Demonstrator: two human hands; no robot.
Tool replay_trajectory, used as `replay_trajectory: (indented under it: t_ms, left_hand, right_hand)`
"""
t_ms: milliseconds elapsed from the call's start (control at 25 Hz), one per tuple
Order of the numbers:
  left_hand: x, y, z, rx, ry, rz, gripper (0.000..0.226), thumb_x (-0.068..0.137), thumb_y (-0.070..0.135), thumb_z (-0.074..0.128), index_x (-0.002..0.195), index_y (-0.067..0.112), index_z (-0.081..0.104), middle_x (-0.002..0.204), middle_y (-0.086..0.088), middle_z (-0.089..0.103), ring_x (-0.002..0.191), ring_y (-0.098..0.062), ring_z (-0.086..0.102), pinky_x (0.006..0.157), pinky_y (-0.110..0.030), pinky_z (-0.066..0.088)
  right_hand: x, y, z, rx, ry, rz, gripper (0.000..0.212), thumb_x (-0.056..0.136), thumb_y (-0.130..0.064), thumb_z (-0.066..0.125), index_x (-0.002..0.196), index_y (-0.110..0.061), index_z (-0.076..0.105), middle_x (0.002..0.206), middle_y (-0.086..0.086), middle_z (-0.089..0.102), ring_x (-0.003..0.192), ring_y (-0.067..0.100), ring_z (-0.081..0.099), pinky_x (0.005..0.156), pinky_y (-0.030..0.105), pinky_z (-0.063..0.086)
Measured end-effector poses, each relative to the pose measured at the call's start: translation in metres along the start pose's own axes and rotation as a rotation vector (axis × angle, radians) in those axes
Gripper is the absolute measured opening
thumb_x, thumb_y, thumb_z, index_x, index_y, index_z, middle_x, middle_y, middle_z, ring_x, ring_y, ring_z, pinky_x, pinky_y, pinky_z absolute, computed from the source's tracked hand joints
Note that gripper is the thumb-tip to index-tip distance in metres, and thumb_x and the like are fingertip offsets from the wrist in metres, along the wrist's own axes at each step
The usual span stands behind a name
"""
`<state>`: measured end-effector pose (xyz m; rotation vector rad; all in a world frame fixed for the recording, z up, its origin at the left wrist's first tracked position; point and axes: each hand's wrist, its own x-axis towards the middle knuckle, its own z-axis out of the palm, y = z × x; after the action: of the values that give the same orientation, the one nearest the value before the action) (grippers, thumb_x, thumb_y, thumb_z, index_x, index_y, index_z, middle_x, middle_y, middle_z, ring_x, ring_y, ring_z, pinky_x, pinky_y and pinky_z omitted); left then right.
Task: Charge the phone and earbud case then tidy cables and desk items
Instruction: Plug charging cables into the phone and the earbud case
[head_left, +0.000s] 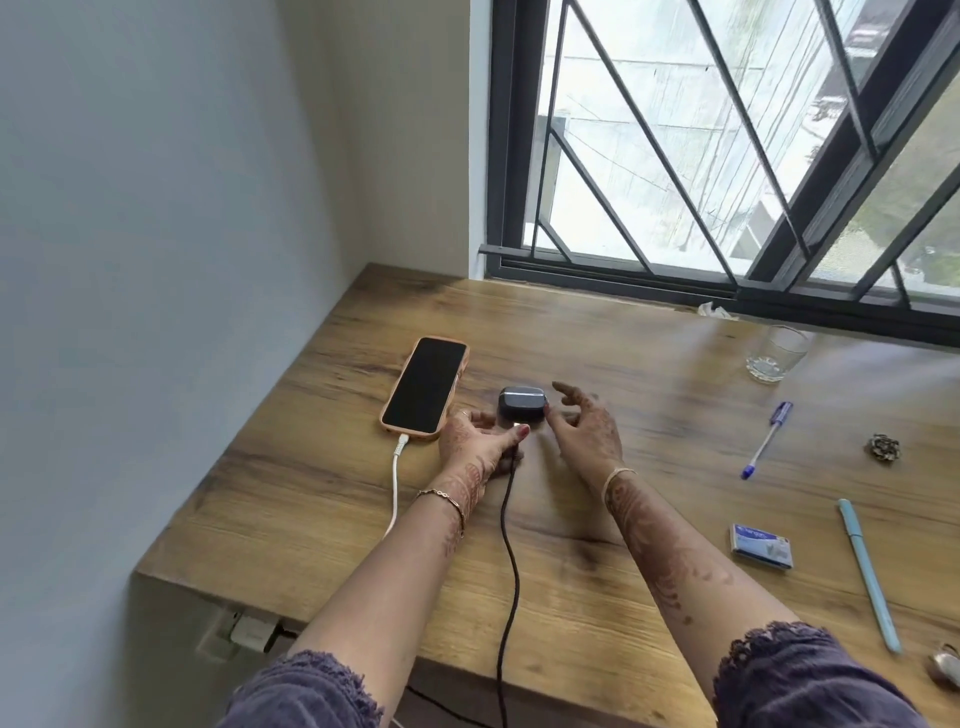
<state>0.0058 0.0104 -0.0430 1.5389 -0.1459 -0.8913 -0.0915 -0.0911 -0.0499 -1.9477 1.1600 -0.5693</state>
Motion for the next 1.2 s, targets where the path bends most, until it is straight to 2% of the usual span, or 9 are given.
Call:
replay_trajectory:
  t_ms: [120, 240, 320, 480, 600, 720, 800, 1040, 1200]
  left_hand:
    - [0.005, 0.001, 0.001, 0.022, -0.028, 0.048, 0.051, 0.072, 0.003, 0.079, 0.114, 0.013, 0.052, 0.082, -0.014, 0.066, 0.039, -0.012, 0.06, 0.039, -0.021, 0.05]
    - [0.012, 0.003, 0.003, -0.018, -0.056, 0.055, 0.045, 0.075, -0.001, 0.075, 0.114, 0.006, 0.055, 0.072, -0.011, 0.063, 0.035, -0.009, 0.057, 0.035, -0.018, 0.046]
    - [0.015, 0.002, 0.003, -0.025, -0.066, 0.062, 0.047, 0.075, -0.002, 0.075, 0.117, 0.0, 0.056, 0.072, -0.012, 0.064, 0.035, -0.01, 0.057, 0.035, -0.018, 0.046]
    - [0.01, -0.002, 0.0, -0.052, -0.107, 0.078, 0.052, 0.075, -0.007, 0.072, 0.123, 0.0, 0.053, 0.07, -0.012, 0.064, 0.035, -0.009, 0.057, 0.037, -0.018, 0.047]
    - [0.01, -0.003, -0.002, -0.058, -0.133, 0.087, 0.051, 0.075, -0.007, 0.073, 0.121, 0.003, 0.054, 0.071, -0.013, 0.064, 0.036, -0.009, 0.057, 0.039, -0.017, 0.047]
    - [0.01, -0.002, -0.004, -0.031, -0.148, 0.083, 0.046, 0.073, -0.005, 0.075, 0.115, -0.001, 0.055, 0.072, -0.013, 0.066, 0.038, -0.011, 0.059, 0.04, -0.019, 0.049]
    - [0.008, -0.002, -0.005, -0.01, -0.148, 0.069, 0.042, 0.072, -0.003, 0.076, 0.108, -0.002, 0.055, 0.073, -0.015, 0.066, 0.038, -0.011, 0.06, 0.04, -0.02, 0.05]
    - [0.006, -0.001, -0.009, -0.029, -0.156, 0.053, 0.032, 0.072, 0.001, 0.078, 0.094, 0.003, 0.055, 0.077, -0.016, 0.068, 0.044, -0.014, 0.063, 0.042, -0.022, 0.051]
    - [0.002, -0.001, -0.009, -0.041, -0.144, 0.054, 0.033, 0.073, 0.001, 0.078, 0.096, 0.003, 0.054, 0.077, -0.016, 0.068, 0.045, -0.013, 0.064, 0.043, -0.024, 0.053]
  right_hand:
    - [0.015, -0.01, 0.005, -0.221, -0.099, 0.036, 0.04, 0.095, -0.044, 0.049, 0.13, -0.025, 0.058, 0.13, 0.007, 0.05, 0.121, 0.024, 0.051, 0.101, 0.034, 0.04]
    - [0.025, -0.009, 0.011, -0.234, -0.108, 0.053, 0.037, 0.094, -0.047, 0.048, 0.119, -0.025, 0.064, 0.123, 0.007, 0.057, 0.117, 0.027, 0.055, 0.097, 0.034, 0.042]
    - [0.024, -0.01, 0.009, -0.157, -0.08, 0.062, 0.03, 0.092, -0.046, 0.053, 0.111, -0.027, 0.066, 0.115, 0.005, 0.066, 0.109, 0.025, 0.061, 0.093, 0.033, 0.047]
    - [0.019, -0.01, 0.007, 0.152, -0.071, 0.118, 0.016, 0.086, -0.04, 0.066, 0.093, -0.026, 0.067, 0.094, 0.003, 0.074, 0.073, 0.022, 0.07, 0.079, 0.043, 0.058]
    - [0.016, -0.011, 0.006, 0.358, -0.076, 0.2, 0.011, 0.086, -0.031, 0.068, 0.089, -0.021, 0.068, 0.099, 0.013, 0.073, 0.082, 0.023, 0.07, 0.077, 0.043, 0.06]
    - [0.011, -0.015, 0.002, 0.523, -0.07, 0.259, 0.011, 0.09, -0.024, 0.065, 0.095, -0.014, 0.067, 0.094, 0.011, 0.069, 0.072, 0.017, 0.065, 0.063, 0.023, 0.058]
    - [0.007, -0.016, 0.0, 0.515, -0.074, 0.276, 0.012, 0.091, -0.024, 0.064, 0.094, -0.013, 0.067, 0.087, 0.008, 0.068, 0.066, 0.014, 0.06, 0.058, 0.017, 0.054]
    - [0.008, -0.011, 0.0, 0.55, -0.094, 0.287, 0.012, 0.089, -0.025, 0.067, 0.091, -0.013, 0.068, 0.084, 0.007, 0.067, 0.061, 0.009, 0.057, 0.056, 0.015, 0.054]
    - [0.007, -0.01, 0.001, 0.569, -0.121, 0.274, 0.016, 0.089, -0.026, 0.067, 0.095, -0.012, 0.068, 0.087, 0.008, 0.068, 0.064, 0.01, 0.059, 0.056, 0.015, 0.054]
